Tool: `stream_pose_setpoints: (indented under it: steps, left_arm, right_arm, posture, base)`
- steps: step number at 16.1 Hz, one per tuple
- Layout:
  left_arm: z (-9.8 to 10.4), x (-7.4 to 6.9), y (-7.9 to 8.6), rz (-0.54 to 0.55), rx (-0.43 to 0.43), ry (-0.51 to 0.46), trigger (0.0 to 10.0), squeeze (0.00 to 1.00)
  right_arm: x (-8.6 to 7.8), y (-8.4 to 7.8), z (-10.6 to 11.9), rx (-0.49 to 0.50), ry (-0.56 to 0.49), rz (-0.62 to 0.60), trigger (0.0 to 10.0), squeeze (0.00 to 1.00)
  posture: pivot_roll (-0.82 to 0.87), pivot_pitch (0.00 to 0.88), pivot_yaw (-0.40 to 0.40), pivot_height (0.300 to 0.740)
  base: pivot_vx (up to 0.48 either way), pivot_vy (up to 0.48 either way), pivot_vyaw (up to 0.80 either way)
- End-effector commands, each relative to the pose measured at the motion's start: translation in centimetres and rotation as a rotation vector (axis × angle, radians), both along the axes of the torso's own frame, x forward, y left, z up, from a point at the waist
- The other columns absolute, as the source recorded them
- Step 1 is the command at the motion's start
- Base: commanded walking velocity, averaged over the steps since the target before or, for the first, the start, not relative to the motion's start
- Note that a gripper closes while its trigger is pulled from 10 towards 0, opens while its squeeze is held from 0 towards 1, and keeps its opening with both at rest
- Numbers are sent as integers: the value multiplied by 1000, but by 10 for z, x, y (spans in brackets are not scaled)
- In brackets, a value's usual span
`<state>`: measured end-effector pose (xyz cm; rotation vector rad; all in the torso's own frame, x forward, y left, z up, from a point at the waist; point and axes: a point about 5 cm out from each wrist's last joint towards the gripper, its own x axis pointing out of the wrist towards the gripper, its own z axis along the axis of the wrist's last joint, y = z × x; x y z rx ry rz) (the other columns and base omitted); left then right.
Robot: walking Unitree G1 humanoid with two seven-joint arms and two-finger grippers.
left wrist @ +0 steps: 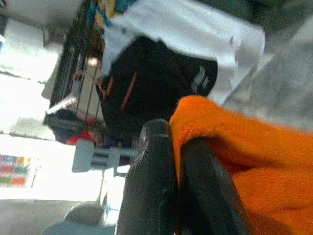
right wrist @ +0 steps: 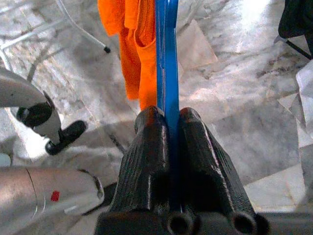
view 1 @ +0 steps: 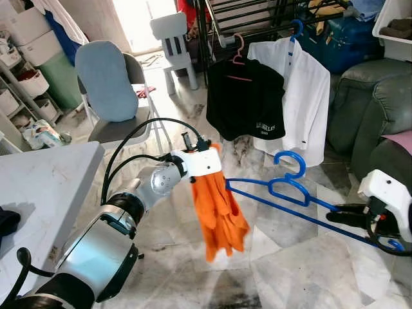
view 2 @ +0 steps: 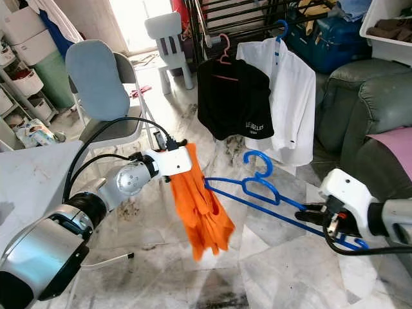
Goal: Hang hanger
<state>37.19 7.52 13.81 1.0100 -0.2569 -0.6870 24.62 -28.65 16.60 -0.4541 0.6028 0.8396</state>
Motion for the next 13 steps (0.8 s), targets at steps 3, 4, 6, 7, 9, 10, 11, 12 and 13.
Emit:
stream_pose_setpoints:
  steps: [3, 4, 6, 7, 9, 10, 11, 12, 13]
  left_arm:
    - [36, 5, -5, -62, -124, -107, 10000, 0]
    - [42, 5, -7, -79, -153, -114, 10000, 0]
    - [50, 4, -12, -122, -191, -130, 10000, 0]
    - [55, 1, -17, -180, -208, -136, 10000, 0]
    - [53, -3, -20, -218, -190, -135, 10000, 0]
    - [50, -3, -18, -212, -169, -139, 10000, 0]
    - [50, -2, -17, -206, -169, -136, 10000, 0]
    - [49, -1, -14, -189, -168, -133, 10000, 0]
    - [48, 0, -9, -170, -149, -133, 10000, 0]
  right_arm:
    - [2, 13, -23, 67, 46, 3, 10000, 0]
    - [1, 15, -29, 86, 63, -3, 10000, 0]
    - [1, 17, -40, 108, 88, -19, 10000, 0]
    - [2, 20, -50, 108, 104, -27, 10000, 0]
    - [4, 21, -57, 84, 111, -31, 10000, 0]
    - [5, 19, -58, 67, 109, -37, 10000, 0]
    - [5, 18, -58, 58, 107, -39, 10000, 0]
    - [7, 14, -60, 7, 94, -52, 10000, 0]
    - [10, 9, -58, -28, 68, -64, 10000, 0]
  posture:
    - [-234, 0, 184, 740]
    - [-234, 0, 183, 740]
    - [-229, 0, 180, 740]
    - [-225, 0, 177, 740]
    - [-224, 0, 176, 740]
    - [-222, 0, 174, 740]
    - [-223, 0, 174, 740]
    - [-223, 0, 173, 740]
    - [-223, 0, 173, 740]
  base:
    - [0, 0, 0]
    - [0, 0, 0]
    - [0, 0, 0]
    - [0, 0, 0]
    - [0, 0, 0]
    - [0, 0, 0]
    - [0, 0, 0]
    - [0, 0, 0]
    - [0, 0, 0]
